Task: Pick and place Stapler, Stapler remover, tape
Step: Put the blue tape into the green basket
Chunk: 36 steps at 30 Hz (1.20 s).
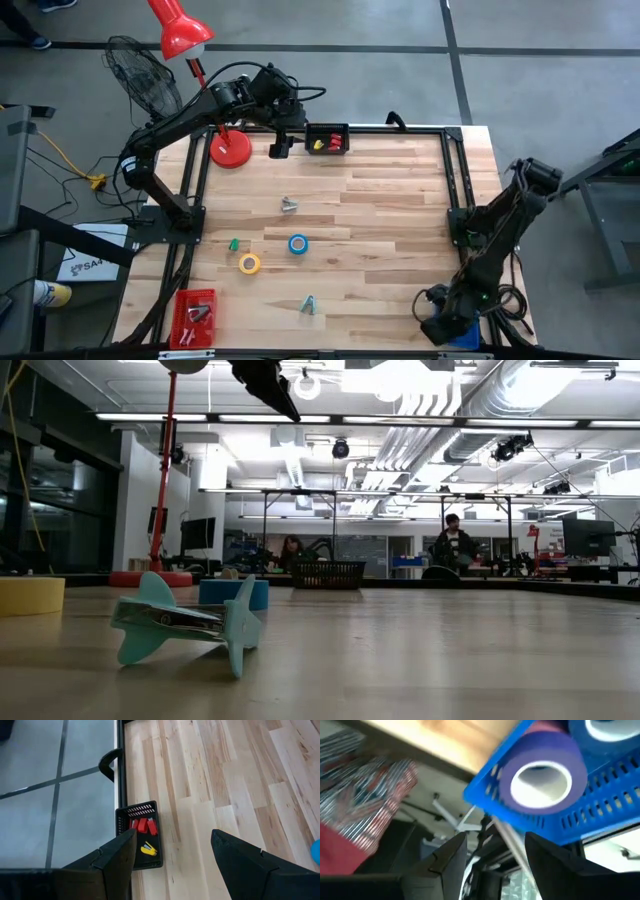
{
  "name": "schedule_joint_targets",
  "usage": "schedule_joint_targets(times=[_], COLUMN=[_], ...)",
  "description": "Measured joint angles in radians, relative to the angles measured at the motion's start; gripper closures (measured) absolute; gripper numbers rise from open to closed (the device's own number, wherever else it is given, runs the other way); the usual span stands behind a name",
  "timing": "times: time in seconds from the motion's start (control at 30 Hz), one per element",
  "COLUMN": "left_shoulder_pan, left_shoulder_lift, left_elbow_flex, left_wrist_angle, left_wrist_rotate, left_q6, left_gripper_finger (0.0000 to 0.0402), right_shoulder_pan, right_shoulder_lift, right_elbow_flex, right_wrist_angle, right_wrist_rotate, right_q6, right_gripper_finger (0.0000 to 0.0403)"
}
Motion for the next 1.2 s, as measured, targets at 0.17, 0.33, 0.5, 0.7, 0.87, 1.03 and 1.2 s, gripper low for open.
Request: schedule_joint_targets(times=[0.17, 0.33, 0.5, 0.7, 0.87, 1.03, 1.2], left_shoulder_pan=[0.001, 0.002, 0.002, 0.002, 0.002, 0.002, 0.000], left_shoulder_lift=[0.000, 0.000, 0.000, 0.000, 0.000, 0.000, 0.000], left_elbow_flex=[0.000, 0.000, 0.000, 0.000, 0.000, 0.000, 0.000], left_wrist_angle=[-0.011, -0.050, -0.101, -0.140, -0.193, -0.233, -0.266], left_wrist_rotate=[0.000, -0.002, -0.008, -0.010, -0.013, -0.034, -0.081], left_q6=[0.005, 0.009, 0.030, 0.017, -0.044, -0.146, -0.301], left_gripper_finger=[0.0149, 0.0149, 0.0149, 0.0149, 0.0149, 0.0149, 0.0149], right_shoulder_pan=[-0.007, -0.036, -0.106, -0.258, -0.426, -0.603, -0.760], right_shoulder_lift=[-0.112, -0.213, -0.287, -0.344, -0.385, -0.424, -0.448], right_elbow_flex=[0.000, 0.000, 0.000, 0.000, 0.000, 0.000, 0.000], right_wrist_angle=[-0.027, -0.113, -0.208, -0.323, -0.413, -0.475, -0.493], right_wrist_rotate=[0.075, 0.209, 0.318, 0.393, 0.430, 0.485, 0.558], right_q6=[-0.019, -0.059, -0.192, -0.460, -0.701, -0.892, -1.071], right_gripper_finger=[0.0211, 0.0210, 0.0210, 0.0210, 0.0210, 0.0210, 0.0210])
